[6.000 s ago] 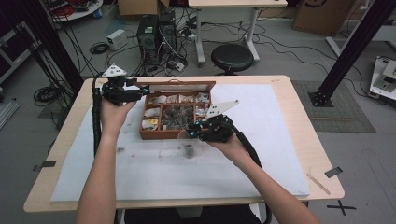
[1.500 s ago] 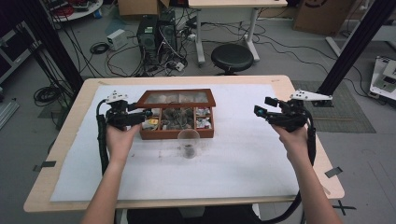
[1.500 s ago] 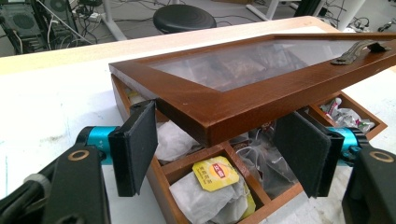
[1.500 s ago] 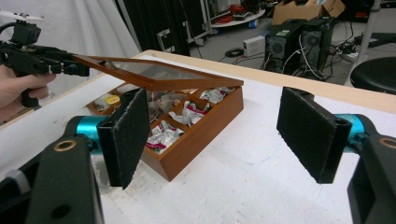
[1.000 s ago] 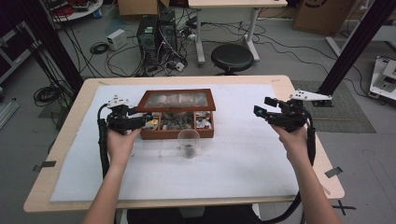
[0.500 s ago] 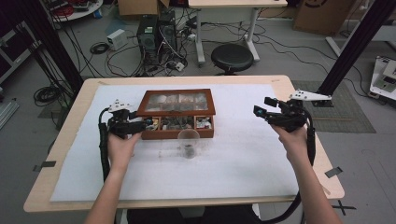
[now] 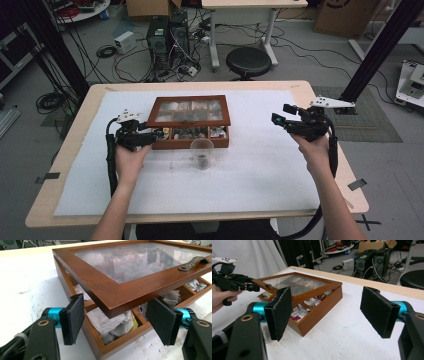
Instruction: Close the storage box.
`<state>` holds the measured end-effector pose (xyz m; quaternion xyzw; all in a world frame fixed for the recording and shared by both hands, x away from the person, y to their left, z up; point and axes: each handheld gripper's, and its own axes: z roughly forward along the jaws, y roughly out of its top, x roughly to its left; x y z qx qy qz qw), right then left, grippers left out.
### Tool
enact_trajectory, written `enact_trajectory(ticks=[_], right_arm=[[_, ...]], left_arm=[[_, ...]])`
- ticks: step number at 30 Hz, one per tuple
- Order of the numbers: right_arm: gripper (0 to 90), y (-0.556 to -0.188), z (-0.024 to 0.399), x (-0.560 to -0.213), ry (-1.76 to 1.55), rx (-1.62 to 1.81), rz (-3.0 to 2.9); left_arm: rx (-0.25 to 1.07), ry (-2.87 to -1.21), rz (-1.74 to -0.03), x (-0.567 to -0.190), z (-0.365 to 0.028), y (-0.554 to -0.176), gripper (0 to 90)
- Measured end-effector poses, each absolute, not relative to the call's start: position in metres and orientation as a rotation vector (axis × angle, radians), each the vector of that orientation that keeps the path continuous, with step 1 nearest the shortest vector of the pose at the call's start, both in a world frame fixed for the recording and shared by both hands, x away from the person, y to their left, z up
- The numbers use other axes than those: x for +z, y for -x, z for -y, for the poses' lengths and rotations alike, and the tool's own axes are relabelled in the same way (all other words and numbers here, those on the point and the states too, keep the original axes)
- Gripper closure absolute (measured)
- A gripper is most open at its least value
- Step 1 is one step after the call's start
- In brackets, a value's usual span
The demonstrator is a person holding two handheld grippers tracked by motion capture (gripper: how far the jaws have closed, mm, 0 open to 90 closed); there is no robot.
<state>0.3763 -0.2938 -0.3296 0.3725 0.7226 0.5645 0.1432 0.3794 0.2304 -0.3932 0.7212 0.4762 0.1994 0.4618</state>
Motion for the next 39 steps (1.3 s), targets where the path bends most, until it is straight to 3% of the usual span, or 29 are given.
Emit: enact_trajectory(ticks=[39], right_arm=[[26.6, -0.377, 0.298, -0.33, -1.083, 1.635, -2.079]], left_arm=[[0.455, -1.818, -1.202, -0.409, -0.23, -0.376, 31.8]])
